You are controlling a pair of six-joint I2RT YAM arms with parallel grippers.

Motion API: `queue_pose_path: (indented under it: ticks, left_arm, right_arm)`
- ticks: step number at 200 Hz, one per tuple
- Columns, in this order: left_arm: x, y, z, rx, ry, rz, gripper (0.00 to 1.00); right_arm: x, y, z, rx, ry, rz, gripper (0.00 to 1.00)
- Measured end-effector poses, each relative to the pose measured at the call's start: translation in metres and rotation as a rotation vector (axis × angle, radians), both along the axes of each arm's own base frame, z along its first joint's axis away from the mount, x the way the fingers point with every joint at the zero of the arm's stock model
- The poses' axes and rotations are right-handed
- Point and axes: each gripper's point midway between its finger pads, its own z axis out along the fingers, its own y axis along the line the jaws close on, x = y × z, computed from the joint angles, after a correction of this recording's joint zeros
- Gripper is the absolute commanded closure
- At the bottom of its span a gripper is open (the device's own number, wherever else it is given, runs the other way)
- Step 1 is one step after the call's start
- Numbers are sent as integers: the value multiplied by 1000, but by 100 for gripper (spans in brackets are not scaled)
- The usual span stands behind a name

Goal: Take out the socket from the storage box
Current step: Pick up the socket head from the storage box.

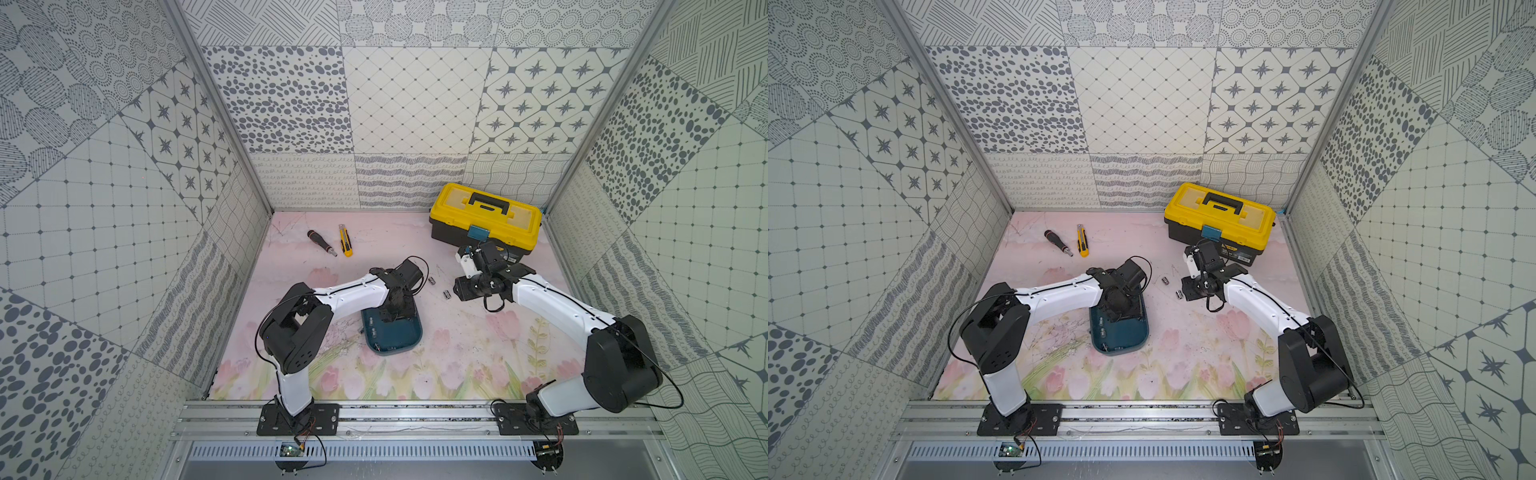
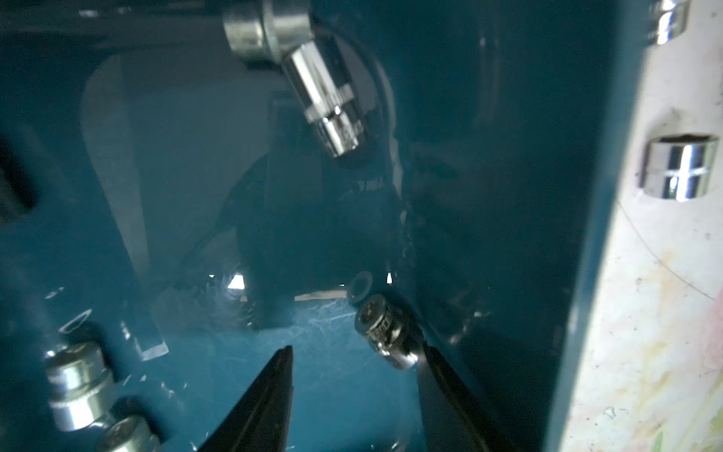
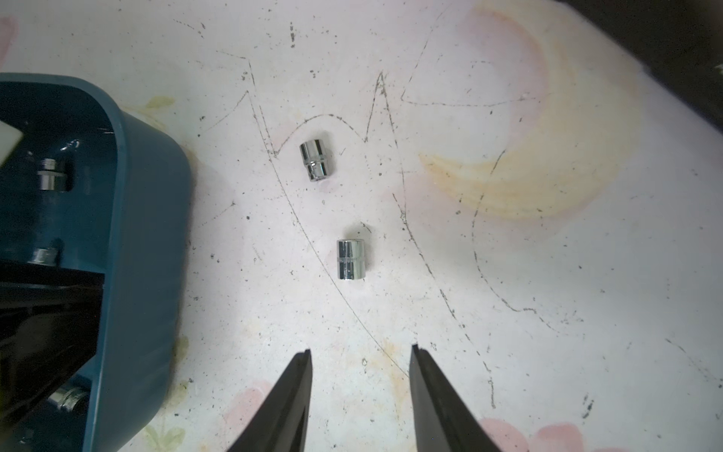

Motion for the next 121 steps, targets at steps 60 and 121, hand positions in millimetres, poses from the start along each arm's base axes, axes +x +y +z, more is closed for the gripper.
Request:
queue_pose_path:
  ticks: [60, 121]
  left_arm:
    - [2, -3, -10, -11, 3, 76, 46]
    - [8, -2, -15, -6, -12, 116, 49]
  right_arm:
    - [0, 2, -1, 29, 7, -9, 54]
    - [-3, 3, -5, 36, 18, -7, 54]
